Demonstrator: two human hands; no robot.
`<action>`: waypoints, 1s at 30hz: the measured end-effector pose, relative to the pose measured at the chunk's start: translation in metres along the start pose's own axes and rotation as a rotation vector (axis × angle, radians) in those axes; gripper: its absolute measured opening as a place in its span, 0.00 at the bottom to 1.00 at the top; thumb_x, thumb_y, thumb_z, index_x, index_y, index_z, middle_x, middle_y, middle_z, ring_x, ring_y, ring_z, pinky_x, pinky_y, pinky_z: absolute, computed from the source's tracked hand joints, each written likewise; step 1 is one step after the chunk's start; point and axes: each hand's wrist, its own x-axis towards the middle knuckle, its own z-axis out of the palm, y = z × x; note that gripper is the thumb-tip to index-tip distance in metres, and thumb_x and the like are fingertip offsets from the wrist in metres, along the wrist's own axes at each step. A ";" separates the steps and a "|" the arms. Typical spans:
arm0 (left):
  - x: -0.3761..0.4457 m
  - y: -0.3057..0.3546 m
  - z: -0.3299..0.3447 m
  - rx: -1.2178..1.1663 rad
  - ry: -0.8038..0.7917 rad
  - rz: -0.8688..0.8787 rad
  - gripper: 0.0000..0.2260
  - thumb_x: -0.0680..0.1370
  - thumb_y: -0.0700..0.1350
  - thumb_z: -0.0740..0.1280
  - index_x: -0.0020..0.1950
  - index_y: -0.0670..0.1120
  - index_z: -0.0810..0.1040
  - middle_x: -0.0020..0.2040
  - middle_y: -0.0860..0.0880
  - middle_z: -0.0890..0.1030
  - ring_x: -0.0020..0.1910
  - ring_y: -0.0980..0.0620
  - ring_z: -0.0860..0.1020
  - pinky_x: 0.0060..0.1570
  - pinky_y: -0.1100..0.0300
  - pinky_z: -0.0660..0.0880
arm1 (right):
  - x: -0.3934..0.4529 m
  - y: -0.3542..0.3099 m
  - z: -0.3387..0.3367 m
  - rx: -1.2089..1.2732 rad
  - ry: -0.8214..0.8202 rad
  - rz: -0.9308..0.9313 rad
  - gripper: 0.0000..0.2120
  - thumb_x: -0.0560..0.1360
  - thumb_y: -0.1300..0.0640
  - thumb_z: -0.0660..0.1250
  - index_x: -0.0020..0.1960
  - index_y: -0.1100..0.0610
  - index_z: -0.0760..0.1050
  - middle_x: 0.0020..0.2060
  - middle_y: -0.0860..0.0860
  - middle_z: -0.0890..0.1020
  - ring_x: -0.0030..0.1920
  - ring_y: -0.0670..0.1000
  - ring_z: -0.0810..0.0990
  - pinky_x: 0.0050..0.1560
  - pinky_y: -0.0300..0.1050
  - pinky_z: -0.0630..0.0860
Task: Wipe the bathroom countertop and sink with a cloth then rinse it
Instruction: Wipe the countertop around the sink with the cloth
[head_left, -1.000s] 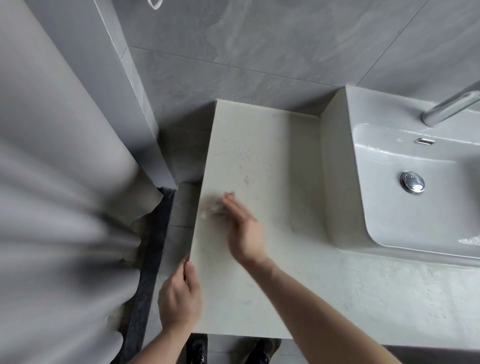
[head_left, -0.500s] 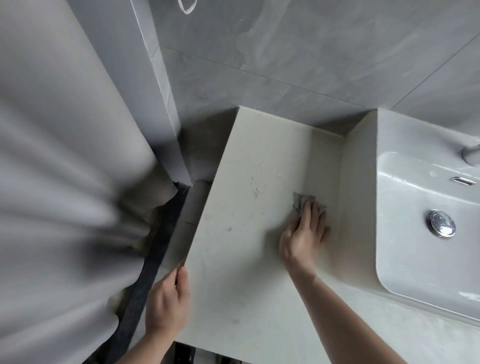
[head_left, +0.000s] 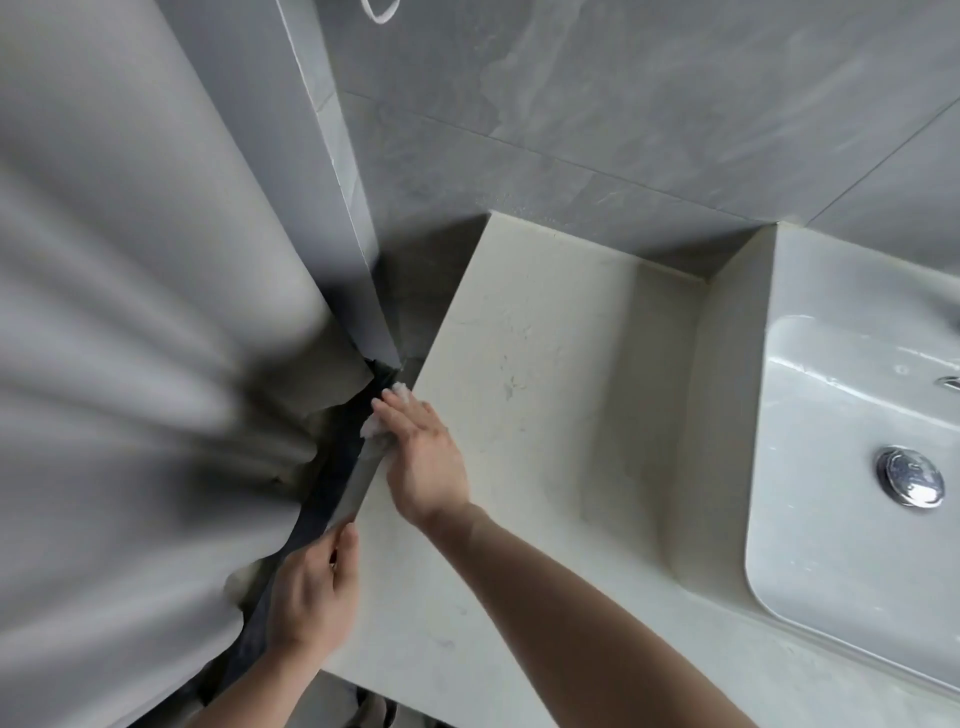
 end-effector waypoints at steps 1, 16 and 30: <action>-0.001 0.001 -0.002 -0.003 -0.007 -0.005 0.15 0.84 0.48 0.59 0.56 0.46 0.86 0.46 0.40 0.86 0.47 0.34 0.83 0.40 0.55 0.65 | -0.004 0.006 -0.013 0.048 0.039 0.007 0.31 0.73 0.67 0.57 0.75 0.57 0.73 0.76 0.55 0.72 0.80 0.55 0.65 0.80 0.53 0.61; 0.062 0.057 0.015 -0.010 -0.131 0.012 0.27 0.82 0.62 0.44 0.67 0.51 0.74 0.61 0.43 0.83 0.59 0.36 0.79 0.54 0.47 0.74 | -0.022 0.141 -0.145 -0.267 0.456 0.723 0.34 0.76 0.56 0.47 0.82 0.61 0.59 0.82 0.57 0.59 0.83 0.59 0.53 0.82 0.55 0.49; 0.062 0.054 0.023 0.039 -0.051 0.055 0.30 0.81 0.64 0.40 0.66 0.54 0.75 0.58 0.47 0.84 0.55 0.38 0.81 0.51 0.48 0.76 | 0.056 0.032 -0.018 -0.168 0.098 0.059 0.27 0.76 0.63 0.61 0.75 0.52 0.73 0.77 0.51 0.71 0.81 0.56 0.62 0.81 0.54 0.55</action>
